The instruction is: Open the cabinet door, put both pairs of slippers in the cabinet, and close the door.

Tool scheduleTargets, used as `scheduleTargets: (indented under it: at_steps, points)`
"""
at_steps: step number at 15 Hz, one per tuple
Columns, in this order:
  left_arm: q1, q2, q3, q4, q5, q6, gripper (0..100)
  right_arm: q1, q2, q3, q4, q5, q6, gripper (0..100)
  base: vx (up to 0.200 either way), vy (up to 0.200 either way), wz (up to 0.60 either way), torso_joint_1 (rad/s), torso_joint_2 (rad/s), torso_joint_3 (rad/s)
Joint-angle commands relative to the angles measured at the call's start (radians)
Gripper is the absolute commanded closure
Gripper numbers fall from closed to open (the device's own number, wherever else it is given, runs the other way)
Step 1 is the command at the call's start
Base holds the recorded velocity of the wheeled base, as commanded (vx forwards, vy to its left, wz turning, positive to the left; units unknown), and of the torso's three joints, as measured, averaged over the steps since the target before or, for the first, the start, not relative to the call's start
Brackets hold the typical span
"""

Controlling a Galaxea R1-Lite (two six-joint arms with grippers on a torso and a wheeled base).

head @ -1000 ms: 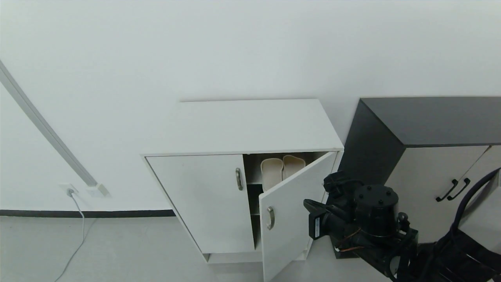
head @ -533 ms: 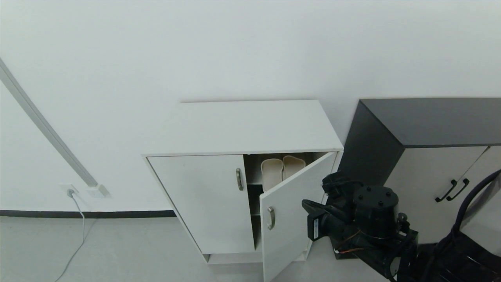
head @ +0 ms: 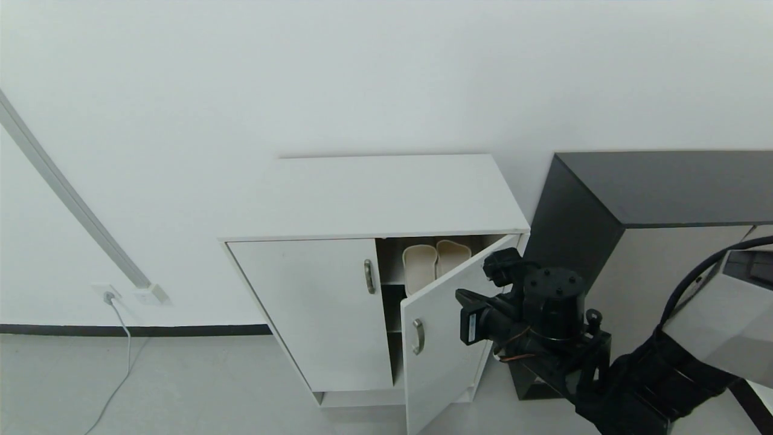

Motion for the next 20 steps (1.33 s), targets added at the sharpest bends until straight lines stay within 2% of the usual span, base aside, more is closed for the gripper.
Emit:
scheduleTargets:
  at_steps: [1, 11, 20]
  points:
    - [0.000, 0.001, 0.000, 0.000, 0.001, 0.000, 100, -0.021, 0.055, -0.047, 0.000, 0.000, 0.000, 100, 0.000, 0.000, 0.00, 0.000, 0.00, 0.000]
    - [0.000, 0.000, 0.000, 0.000, 0.001, 0.000, 100, -0.076, 0.205, -0.274, 0.045, 0.000, -0.020, 100, 0.000, 0.000, 0.00, 0.000, 0.00, 0.000]
    - [0.000, 0.000, 0.000, 0.000, 0.001, 0.000, 100, -0.096, 0.265, -0.386, 0.102, 0.000, -0.022, 100, 0.000, 0.000, 0.00, 0.000, 0.00, 0.000]
